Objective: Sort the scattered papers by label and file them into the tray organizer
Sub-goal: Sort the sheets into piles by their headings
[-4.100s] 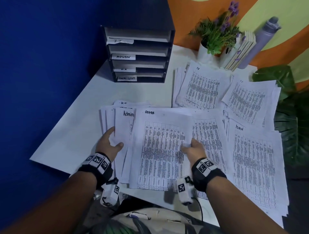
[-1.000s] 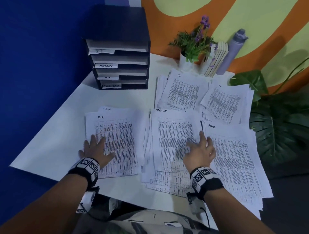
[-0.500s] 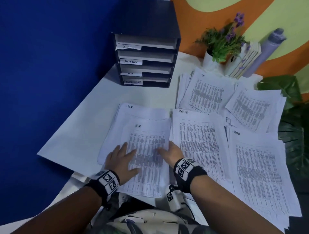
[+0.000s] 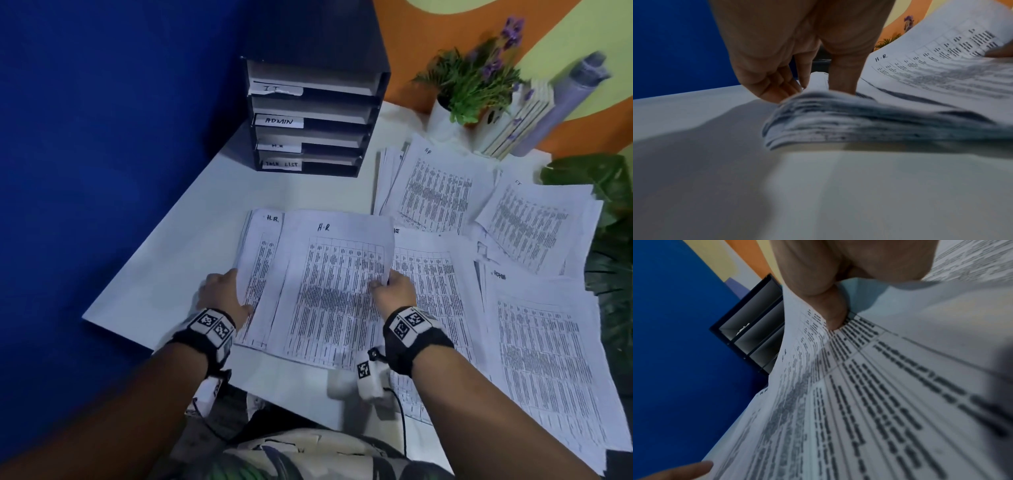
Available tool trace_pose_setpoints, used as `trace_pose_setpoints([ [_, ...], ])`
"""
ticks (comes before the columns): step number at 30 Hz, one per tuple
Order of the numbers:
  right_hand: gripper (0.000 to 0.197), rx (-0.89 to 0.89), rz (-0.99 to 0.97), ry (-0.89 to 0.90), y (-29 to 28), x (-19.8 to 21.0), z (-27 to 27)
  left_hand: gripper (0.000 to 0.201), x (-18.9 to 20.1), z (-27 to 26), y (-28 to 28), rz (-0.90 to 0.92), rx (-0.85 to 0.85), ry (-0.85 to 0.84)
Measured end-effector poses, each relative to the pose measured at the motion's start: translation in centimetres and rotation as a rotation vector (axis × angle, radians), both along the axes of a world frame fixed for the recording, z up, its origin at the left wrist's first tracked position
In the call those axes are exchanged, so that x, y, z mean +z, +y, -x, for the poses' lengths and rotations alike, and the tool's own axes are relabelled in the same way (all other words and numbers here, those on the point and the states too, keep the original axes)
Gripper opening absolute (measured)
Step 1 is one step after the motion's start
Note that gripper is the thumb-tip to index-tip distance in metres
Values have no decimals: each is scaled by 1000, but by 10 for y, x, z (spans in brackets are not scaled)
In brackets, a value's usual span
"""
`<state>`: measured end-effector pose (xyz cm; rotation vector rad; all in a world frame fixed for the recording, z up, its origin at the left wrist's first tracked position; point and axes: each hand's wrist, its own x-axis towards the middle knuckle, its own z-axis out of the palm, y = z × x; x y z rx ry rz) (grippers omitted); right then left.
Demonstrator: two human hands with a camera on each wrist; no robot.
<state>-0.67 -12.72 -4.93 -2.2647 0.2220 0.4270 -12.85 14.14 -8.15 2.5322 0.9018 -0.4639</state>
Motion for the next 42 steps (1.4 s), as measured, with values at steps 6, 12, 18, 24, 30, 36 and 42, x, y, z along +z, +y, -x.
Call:
trace_pose_setpoints([
  [6,33,-44,-103,79,-11,2,-2,87,-5,-9,11,133,89,-18],
  [12,23,-82,-107,146,-24,0,-1,87,-2,-11,8,13,74,12],
  [18,51,-162,-408,187,-28,0,10,84,0,-8,22,108,133,-129],
  [24,28,-122,-295,177,-26,0,18,52,8,-1,17,151,157,-283],
  [30,26,-108,-233,197,-19,-5,18,18,12,3,1,153,188,-317],
  [36,29,-122,-190,71,-12,-3,19,15,18,2,-6,75,173,-501],
  [42,54,-176,-248,52,-23,2,13,25,27,0,-13,294,275,-462],
])
